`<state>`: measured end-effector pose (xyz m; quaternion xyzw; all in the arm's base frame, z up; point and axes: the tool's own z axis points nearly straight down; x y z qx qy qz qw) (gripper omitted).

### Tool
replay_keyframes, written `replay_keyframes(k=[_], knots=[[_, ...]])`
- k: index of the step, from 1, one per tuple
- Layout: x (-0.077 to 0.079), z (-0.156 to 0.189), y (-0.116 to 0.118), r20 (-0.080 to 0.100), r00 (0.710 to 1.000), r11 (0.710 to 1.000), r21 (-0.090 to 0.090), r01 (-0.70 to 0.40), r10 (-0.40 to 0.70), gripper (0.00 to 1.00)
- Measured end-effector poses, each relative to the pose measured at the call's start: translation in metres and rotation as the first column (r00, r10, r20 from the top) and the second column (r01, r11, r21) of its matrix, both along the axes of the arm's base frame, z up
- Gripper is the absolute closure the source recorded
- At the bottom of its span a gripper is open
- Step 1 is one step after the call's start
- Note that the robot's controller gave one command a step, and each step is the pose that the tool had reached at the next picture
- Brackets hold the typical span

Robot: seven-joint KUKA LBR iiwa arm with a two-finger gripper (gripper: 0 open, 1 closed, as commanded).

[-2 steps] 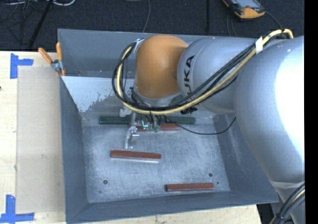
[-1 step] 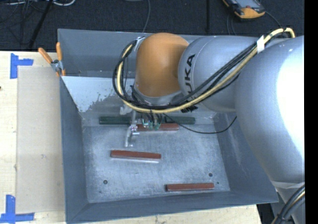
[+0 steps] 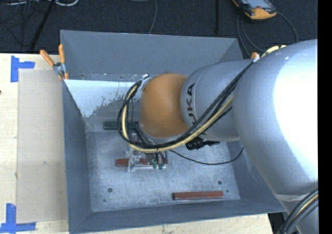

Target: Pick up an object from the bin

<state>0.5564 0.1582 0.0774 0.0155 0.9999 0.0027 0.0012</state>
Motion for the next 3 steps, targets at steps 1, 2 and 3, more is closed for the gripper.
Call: replay_keyframes(k=[1, 2, 3], knots=[[0.000, 0.000, 0.000, 0.000, 1.000, 1.000, 0.000, 0.001, -0.001, 1.00], [0.000, 0.033, -0.003, -0.010, 1.000, 1.000, -0.007, -0.001, 0.001, 1.00], [0.018, 0.096, -0.006, -0.005, 1.000, 1.000, -0.005, 0.013, -0.013, 1.00]])
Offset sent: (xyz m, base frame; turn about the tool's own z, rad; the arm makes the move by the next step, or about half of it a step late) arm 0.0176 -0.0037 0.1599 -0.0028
